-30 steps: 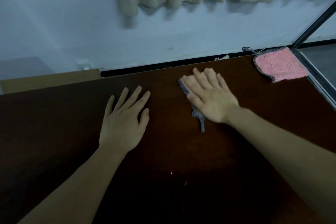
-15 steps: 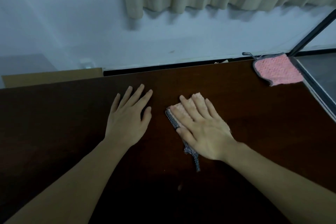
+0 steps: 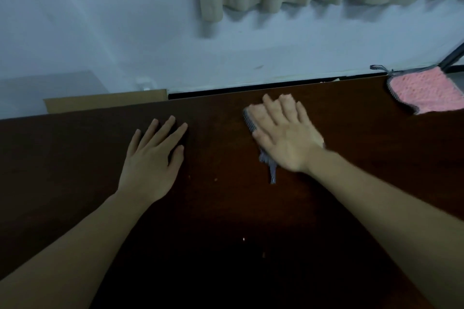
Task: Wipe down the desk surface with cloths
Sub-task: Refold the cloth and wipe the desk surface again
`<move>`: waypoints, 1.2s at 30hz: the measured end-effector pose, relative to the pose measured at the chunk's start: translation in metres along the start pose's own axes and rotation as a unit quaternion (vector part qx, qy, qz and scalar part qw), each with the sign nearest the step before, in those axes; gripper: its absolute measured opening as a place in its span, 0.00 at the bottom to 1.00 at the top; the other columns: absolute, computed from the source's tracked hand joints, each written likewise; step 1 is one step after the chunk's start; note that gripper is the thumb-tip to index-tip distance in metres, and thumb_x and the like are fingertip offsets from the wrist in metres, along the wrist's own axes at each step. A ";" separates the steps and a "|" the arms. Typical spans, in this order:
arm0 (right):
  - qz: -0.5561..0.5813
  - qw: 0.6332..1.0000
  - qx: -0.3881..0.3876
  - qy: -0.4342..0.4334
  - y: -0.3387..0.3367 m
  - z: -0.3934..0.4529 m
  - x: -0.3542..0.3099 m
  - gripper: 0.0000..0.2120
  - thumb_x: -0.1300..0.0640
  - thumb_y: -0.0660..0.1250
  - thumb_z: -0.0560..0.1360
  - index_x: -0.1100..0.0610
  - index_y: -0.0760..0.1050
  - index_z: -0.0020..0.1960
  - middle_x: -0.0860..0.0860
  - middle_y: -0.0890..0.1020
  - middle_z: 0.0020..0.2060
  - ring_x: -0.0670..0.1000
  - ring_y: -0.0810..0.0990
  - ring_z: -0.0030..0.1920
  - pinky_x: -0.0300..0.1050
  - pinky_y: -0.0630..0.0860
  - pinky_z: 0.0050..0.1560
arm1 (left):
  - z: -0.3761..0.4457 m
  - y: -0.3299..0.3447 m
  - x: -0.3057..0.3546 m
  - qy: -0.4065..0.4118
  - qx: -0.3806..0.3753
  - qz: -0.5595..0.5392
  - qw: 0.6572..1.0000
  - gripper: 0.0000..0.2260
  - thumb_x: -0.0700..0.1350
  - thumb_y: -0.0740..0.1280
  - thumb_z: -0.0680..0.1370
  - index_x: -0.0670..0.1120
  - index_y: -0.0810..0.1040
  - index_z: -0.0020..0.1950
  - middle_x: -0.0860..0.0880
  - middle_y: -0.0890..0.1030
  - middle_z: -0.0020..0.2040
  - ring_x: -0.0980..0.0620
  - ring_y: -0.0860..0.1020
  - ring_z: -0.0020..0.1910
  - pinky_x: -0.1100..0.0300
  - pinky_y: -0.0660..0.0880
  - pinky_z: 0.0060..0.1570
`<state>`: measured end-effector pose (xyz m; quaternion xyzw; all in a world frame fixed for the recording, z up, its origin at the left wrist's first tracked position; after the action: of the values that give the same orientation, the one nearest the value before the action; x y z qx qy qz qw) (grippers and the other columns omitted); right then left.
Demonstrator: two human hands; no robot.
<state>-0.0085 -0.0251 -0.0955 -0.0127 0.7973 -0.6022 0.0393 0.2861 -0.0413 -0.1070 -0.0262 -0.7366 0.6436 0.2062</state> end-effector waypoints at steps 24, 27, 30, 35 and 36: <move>-0.015 0.982 0.004 -0.186 0.026 -0.070 -0.061 0.30 0.36 0.42 0.83 0.40 0.39 0.82 0.51 0.41 0.82 0.59 0.35 0.81 0.61 0.36 0.78 | -0.001 -0.001 0.006 -0.017 0.018 0.011 1.000 0.24 0.57 0.48 0.84 0.62 0.54 0.81 0.58 0.50 0.82 0.54 0.45 0.82 0.51 0.41 0.79; -0.026 0.977 0.004 -0.210 0.025 -0.072 -0.052 0.29 0.35 0.42 0.83 0.37 0.39 0.81 0.47 0.38 0.82 0.56 0.32 0.80 0.59 0.34 0.78 | 0.000 -0.001 0.006 -0.020 0.014 0.012 1.000 0.24 0.58 0.48 0.84 0.63 0.53 0.81 0.59 0.49 0.82 0.55 0.44 0.82 0.52 0.40 0.79; -0.038 0.987 -0.004 -0.153 0.010 -0.023 -0.039 0.28 0.33 0.34 0.81 0.34 0.30 0.78 0.45 0.32 0.80 0.55 0.27 0.79 0.57 0.30 0.78 | 0.001 -0.002 0.005 -0.017 0.003 0.014 1.000 0.24 0.58 0.47 0.84 0.63 0.51 0.81 0.59 0.48 0.82 0.55 0.43 0.81 0.51 0.40 0.79; 0.006 0.999 0.023 -0.036 -0.011 0.060 -0.032 0.28 0.36 0.38 0.83 0.38 0.37 0.82 0.48 0.39 0.83 0.57 0.35 0.81 0.60 0.35 0.79 | -0.001 0.000 0.005 -0.019 0.012 0.017 1.000 0.24 0.58 0.47 0.84 0.63 0.52 0.81 0.59 0.48 0.82 0.55 0.43 0.81 0.50 0.41 0.80; 0.011 0.999 0.024 -0.030 -0.012 0.066 -0.036 0.28 0.37 0.39 0.84 0.39 0.38 0.82 0.49 0.40 0.83 0.57 0.36 0.81 0.60 0.35 0.79 | 0.001 0.000 0.005 -0.018 0.017 0.015 1.000 0.24 0.58 0.47 0.84 0.63 0.52 0.81 0.59 0.49 0.82 0.55 0.44 0.81 0.50 0.41 0.80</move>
<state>0.0320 -0.0898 -0.0999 -0.0208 0.7810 -0.6202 0.0699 0.2817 -0.0405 -0.1060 -0.0220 -0.7290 0.6590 0.1836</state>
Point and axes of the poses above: each hand's wrist, its own z-axis towards the middle knuckle, its own y-axis out of the palm, x = y × z, the point moved 1 cm from there along z, towards the middle knuckle
